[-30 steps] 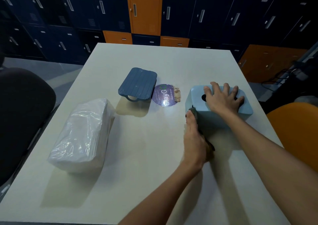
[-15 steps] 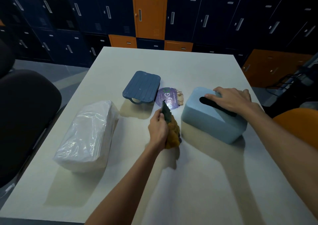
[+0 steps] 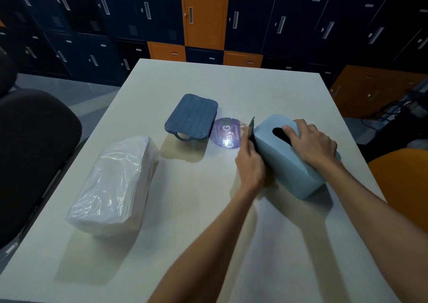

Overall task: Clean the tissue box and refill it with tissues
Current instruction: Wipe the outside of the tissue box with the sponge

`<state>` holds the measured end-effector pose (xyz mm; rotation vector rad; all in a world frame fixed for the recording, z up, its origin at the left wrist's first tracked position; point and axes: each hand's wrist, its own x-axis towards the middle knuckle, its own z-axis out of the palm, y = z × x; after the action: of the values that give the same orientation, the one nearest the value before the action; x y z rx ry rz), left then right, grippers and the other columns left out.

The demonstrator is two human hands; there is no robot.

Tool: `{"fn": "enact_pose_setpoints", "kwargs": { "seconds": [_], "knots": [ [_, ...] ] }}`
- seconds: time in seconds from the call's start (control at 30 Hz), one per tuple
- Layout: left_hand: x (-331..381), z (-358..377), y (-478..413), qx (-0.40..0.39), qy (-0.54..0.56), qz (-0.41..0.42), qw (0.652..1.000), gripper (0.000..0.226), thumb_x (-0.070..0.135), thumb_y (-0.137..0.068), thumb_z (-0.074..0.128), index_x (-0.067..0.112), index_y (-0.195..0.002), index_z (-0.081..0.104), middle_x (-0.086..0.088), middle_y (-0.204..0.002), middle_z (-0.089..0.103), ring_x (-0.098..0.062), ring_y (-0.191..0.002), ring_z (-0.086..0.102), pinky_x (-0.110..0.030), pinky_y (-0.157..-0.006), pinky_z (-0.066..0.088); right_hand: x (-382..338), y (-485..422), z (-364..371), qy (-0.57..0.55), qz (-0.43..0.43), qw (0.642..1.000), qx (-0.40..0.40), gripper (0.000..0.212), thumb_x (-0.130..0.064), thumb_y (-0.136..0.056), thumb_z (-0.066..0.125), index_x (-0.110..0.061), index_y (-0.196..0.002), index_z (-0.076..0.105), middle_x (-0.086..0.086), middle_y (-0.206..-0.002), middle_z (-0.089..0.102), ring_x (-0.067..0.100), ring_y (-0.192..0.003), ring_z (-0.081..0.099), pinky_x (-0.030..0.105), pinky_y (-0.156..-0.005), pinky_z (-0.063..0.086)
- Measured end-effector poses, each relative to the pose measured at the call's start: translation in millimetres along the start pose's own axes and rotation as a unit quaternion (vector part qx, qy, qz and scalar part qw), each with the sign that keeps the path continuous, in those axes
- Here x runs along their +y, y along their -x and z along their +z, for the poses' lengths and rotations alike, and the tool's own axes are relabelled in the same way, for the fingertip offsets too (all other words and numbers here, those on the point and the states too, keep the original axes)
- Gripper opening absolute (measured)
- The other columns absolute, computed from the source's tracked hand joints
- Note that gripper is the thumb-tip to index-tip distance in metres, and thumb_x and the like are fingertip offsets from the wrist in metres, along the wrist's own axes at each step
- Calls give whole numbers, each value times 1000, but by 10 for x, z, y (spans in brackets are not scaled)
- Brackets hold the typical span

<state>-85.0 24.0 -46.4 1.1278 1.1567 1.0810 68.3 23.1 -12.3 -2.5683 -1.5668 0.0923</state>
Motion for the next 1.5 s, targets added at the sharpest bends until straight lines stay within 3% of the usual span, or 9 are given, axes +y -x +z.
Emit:
{"fn": "enact_pose_setpoints", "kwargs": {
  "seconds": [0.1, 0.2, 0.47, 0.63, 0.73, 0.83, 1.03, 1.17, 1.5],
  "knots": [
    [-198, 226, 315, 20, -23, 35, 999, 53, 10, -103, 29, 32, -151, 23, 11, -155, 30, -8, -140, 31, -23, -115, 23, -29, -18, 5, 2, 15, 1000, 10, 63, -64, -95, 17, -21, -137, 36, 17, -130, 52, 41, -112, 52, 46, -88, 38],
    [-309, 277, 468, 13, -44, 42, 998, 54, 10, -102, 31, 31, -151, 21, 9, -155, 29, -10, -141, 32, -28, -115, 26, -52, -11, -1, 1, 19, 1000, 14, 62, -62, -96, 18, -19, -136, 37, 16, -130, 52, 41, -111, 52, 46, -88, 38],
    [83, 206, -106, 14, 6, -90, 996, 52, 16, -100, 28, 42, -145, 32, 2, -128, 58, -17, -103, 54, -23, -89, 37, -89, -38, 34, -21, 57, 998, 22, 61, -58, -98, 20, -16, -140, 34, 18, -135, 47, 42, -116, 50, 47, -93, 37],
    [-33, 309, 215, -2, -24, 0, 1000, 50, 16, -103, 29, 37, -149, 26, 1, -146, 45, -16, -129, 46, -30, -110, 34, -109, -69, 77, -14, 70, 997, 31, 61, -58, -98, 20, -14, -138, 35, 19, -135, 47, 42, -115, 50, 48, -94, 37],
    [-167, 285, 549, -44, -36, 25, 998, 52, 15, -104, 32, 37, -150, 21, 11, -152, 33, -5, -136, 36, -15, -112, 26, -110, -64, 80, -16, 71, 997, 31, 61, -58, -98, 20, -15, -138, 35, 19, -135, 47, 42, -116, 50, 48, -95, 37],
    [-330, 172, 639, -77, -64, 18, 995, 52, 18, -104, 34, 42, -148, 21, 23, -136, 39, 5, -117, 41, 6, -88, 27, -117, -58, 77, -16, 71, 997, 29, 61, -58, -98, 19, -16, -138, 35, 19, -136, 47, 43, -116, 49, 49, -95, 36],
    [-112, 133, -5, 24, -25, -65, 997, 44, 20, -104, 30, 35, -145, 37, 6, -141, 50, -17, -126, 48, -13, -91, 29, -124, -41, 71, -13, 65, 997, 32, 60, -58, -98, 20, -15, -137, 36, 19, -133, 48, 42, -113, 51, 47, -91, 38],
    [142, 216, -192, 42, 63, -33, 997, 41, 19, -104, 29, 34, -138, 47, 17, -133, 52, -7, -124, 48, -20, -101, 35, -117, -55, 82, -17, 72, 997, 36, 61, -57, -98, 20, -15, -138, 35, 19, -134, 48, 42, -113, 51, 48, -93, 37],
    [-287, 369, 752, -1, 7, 61, 998, 48, 9, -102, 38, 31, -144, 36, 19, -146, 38, 18, -129, 32, -6, -108, 25, -122, -78, 103, -18, 80, 996, 41, 61, -57, -98, 19, -14, -138, 36, 19, -136, 47, 43, -115, 50, 48, -94, 35]
  ]
}}
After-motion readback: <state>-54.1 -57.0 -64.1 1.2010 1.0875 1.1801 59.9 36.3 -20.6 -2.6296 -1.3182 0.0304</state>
